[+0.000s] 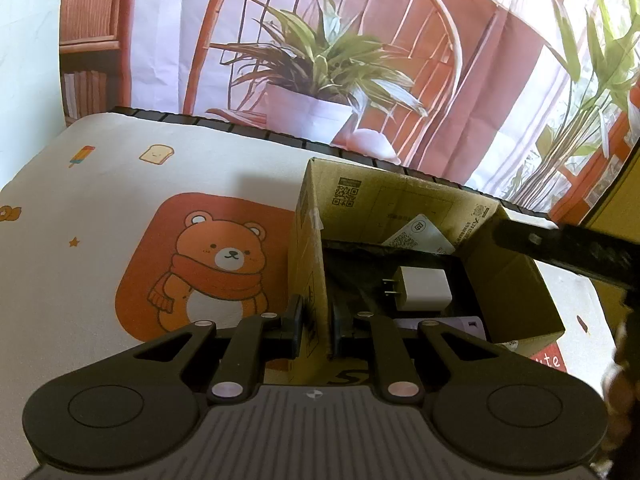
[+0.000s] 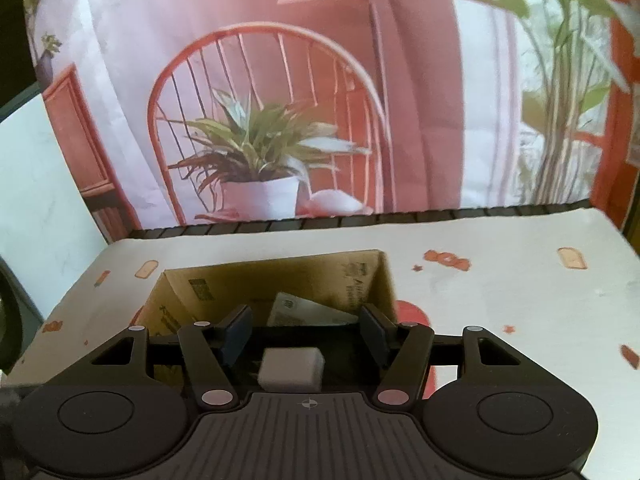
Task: Organize rigid objects
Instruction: 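Lower the eraser into the box and open the right gripper, then move the right gripper back down beside the box to the loose items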
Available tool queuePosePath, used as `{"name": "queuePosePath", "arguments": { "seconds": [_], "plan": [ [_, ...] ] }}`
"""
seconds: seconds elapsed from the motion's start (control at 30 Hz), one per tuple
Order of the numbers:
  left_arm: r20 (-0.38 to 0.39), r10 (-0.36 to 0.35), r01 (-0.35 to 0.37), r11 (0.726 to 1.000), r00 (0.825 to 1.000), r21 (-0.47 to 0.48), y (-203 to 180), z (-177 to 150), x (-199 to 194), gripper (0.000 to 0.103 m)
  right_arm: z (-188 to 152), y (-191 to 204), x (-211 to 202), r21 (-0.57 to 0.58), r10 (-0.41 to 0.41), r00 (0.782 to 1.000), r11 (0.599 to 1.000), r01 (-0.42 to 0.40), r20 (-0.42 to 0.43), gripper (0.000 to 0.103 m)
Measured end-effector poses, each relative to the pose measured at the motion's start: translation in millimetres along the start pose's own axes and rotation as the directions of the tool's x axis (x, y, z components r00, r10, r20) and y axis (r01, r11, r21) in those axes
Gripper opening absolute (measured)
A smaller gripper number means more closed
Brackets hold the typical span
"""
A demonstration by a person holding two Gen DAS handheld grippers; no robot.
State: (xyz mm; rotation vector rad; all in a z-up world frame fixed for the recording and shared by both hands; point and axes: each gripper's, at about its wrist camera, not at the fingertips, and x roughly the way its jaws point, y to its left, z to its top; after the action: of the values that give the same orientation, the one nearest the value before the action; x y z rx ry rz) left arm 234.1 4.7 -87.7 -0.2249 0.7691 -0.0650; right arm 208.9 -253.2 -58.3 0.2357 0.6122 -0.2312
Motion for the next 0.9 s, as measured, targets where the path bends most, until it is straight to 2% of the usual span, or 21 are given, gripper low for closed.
{"name": "queuePosePath", "arguments": {
  "seconds": [0.2,0.5,0.7,0.77,0.9],
  "plan": [
    [-0.001,-0.001,0.001,1.0,1.0,0.004,-0.5,-0.4,-0.3,0.016,-18.3,-14.0,-32.2,-0.024,-0.017,0.999,1.0,0.018,0.043,0.057],
    [-0.001,0.0,0.0,1.0,1.0,0.005,-0.2,-0.2,-0.1,0.016,-55.1,-28.4,-55.1,-0.057,-0.042,0.999,0.997,0.042,0.001,0.056],
    [-0.002,0.0,0.0,1.0,1.0,0.005,0.4,-0.5,-0.3,0.016,-79.4,-32.1,-49.0,-0.053,-0.026,0.996,0.998,0.021,-0.082,0.048],
    [-0.001,0.0,0.0,1.0,1.0,0.006,0.3,-0.4,-0.3,0.016,-85.7,-28.3,-44.6,-0.08,-0.019,0.994,0.997,0.011,-0.104,0.039],
    [-0.001,0.0,0.0,1.0,1.0,0.006,0.3,-0.4,-0.3,0.016,-94.5,-19.2,-34.1,-0.138,-0.016,0.988,0.99,-0.006,-0.155,0.033]
  ]
}}
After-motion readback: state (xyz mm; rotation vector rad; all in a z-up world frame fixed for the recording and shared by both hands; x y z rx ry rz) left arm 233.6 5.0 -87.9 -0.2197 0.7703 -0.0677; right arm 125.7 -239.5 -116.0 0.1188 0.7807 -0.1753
